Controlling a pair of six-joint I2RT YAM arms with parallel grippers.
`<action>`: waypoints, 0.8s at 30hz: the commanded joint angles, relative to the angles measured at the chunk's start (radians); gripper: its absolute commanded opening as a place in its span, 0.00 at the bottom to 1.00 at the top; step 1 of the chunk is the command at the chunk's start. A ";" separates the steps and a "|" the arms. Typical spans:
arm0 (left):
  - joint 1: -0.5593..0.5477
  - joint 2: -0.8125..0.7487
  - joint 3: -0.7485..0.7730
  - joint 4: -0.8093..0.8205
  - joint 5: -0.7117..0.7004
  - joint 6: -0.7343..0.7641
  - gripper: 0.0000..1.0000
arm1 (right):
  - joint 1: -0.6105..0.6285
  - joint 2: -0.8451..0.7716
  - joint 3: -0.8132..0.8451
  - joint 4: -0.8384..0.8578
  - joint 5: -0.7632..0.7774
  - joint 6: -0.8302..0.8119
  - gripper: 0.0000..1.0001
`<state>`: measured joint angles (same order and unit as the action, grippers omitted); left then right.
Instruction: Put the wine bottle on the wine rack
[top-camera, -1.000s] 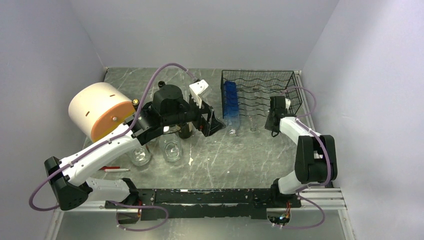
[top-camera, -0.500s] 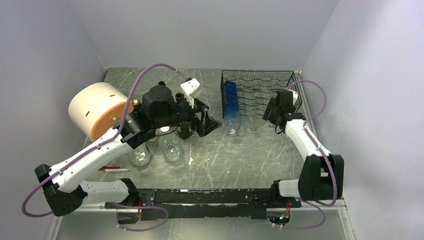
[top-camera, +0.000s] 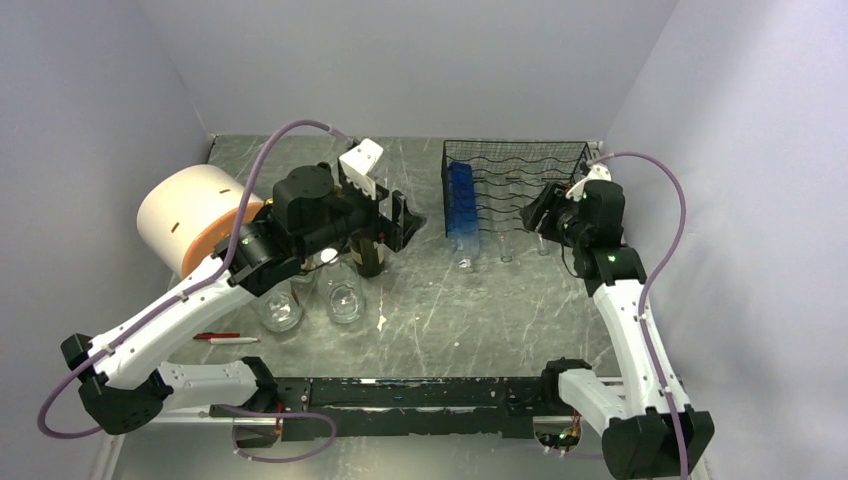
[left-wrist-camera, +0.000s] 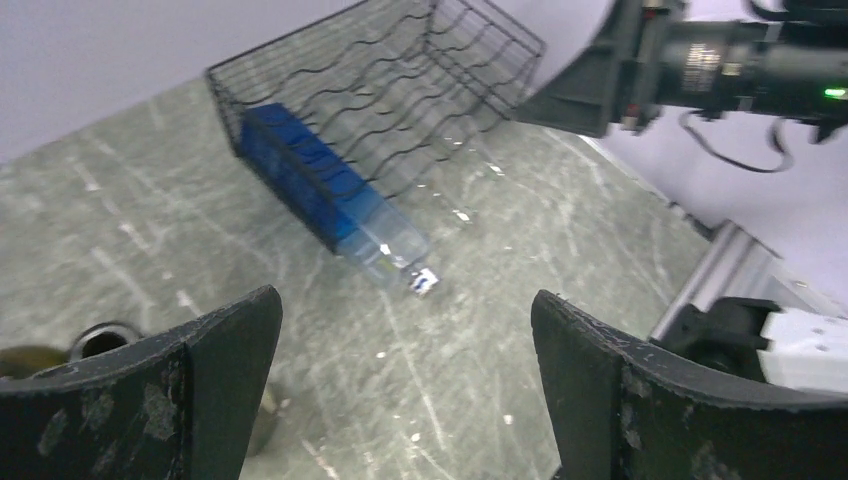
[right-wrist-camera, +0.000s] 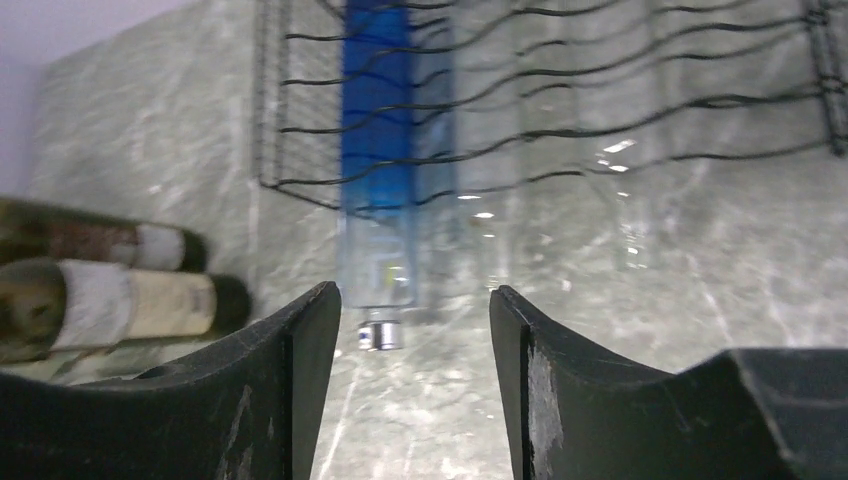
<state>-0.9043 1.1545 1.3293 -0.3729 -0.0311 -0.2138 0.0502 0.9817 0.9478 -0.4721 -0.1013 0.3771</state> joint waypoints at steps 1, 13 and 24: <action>0.001 -0.044 0.004 -0.046 -0.191 0.075 0.99 | 0.040 -0.041 -0.010 0.074 -0.180 0.016 0.60; 0.002 -0.117 -0.024 0.006 -0.496 0.009 0.99 | 0.563 0.096 0.063 0.257 0.013 0.027 0.59; 0.002 -0.207 0.037 0.034 -0.544 0.026 0.99 | 0.833 0.390 0.229 0.476 0.152 -0.093 0.71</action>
<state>-0.9043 0.9714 1.3296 -0.3607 -0.5518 -0.1909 0.8318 1.3079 1.1282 -0.1295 -0.0196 0.3519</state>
